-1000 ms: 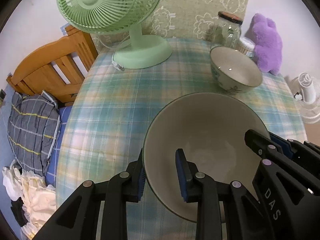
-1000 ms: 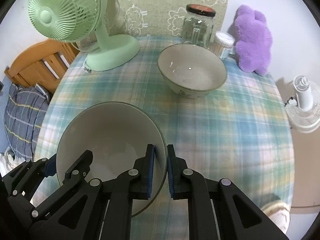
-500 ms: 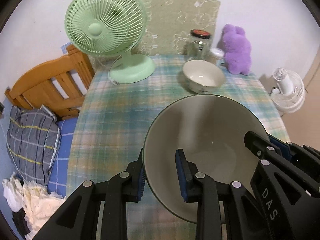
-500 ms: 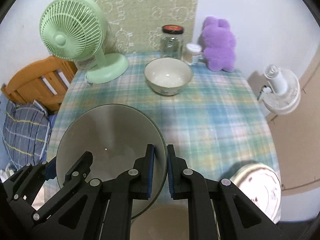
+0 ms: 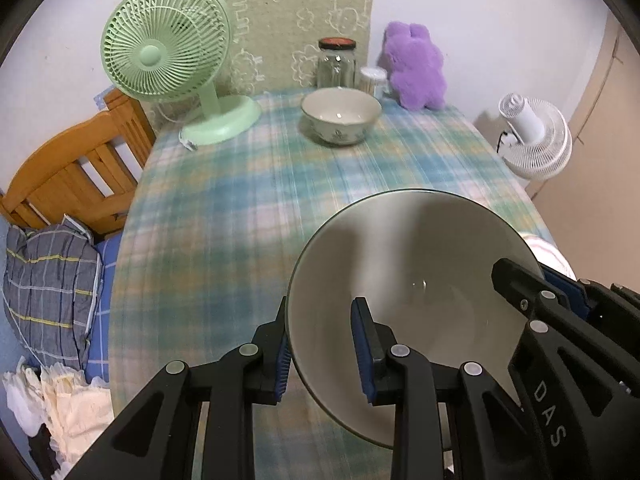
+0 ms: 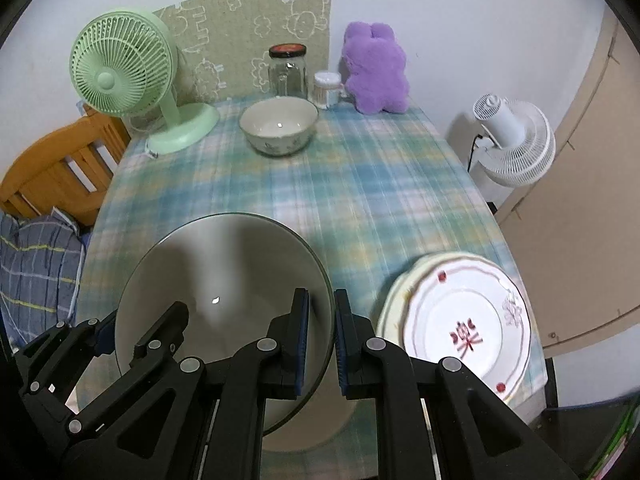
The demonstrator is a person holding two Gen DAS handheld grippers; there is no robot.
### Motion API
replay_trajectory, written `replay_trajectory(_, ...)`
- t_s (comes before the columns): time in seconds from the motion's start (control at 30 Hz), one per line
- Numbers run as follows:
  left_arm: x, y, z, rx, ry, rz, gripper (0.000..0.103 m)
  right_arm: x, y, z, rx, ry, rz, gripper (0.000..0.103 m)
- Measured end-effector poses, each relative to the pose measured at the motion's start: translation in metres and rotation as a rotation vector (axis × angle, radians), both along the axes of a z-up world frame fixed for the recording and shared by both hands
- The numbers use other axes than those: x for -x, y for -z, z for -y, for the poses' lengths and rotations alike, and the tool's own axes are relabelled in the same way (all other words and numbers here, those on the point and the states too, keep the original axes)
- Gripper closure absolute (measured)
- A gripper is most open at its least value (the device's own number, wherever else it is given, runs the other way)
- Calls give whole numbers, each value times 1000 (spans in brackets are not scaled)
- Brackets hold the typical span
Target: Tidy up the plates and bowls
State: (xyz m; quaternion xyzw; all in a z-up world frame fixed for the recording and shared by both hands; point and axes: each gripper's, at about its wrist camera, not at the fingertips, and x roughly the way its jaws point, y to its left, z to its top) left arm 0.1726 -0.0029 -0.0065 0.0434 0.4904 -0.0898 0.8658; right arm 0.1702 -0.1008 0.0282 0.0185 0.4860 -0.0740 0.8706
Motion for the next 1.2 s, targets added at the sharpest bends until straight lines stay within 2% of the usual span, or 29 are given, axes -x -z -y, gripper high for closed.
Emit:
replay_trajectory(0.27, 17, 25, 13, 9, -71, -96, 77, 20, 18, 16, -32, -57, -47, 88)
replay_trajectory(0.67, 27, 45, 14, -14, -127, -127, 77, 22, 43, 23, -59, -113, -112, 88)
replay_trajectory(1.2, 23, 66, 18, -10, -89, -166, 77, 17, 65, 18, -10, -85, -164, 88)
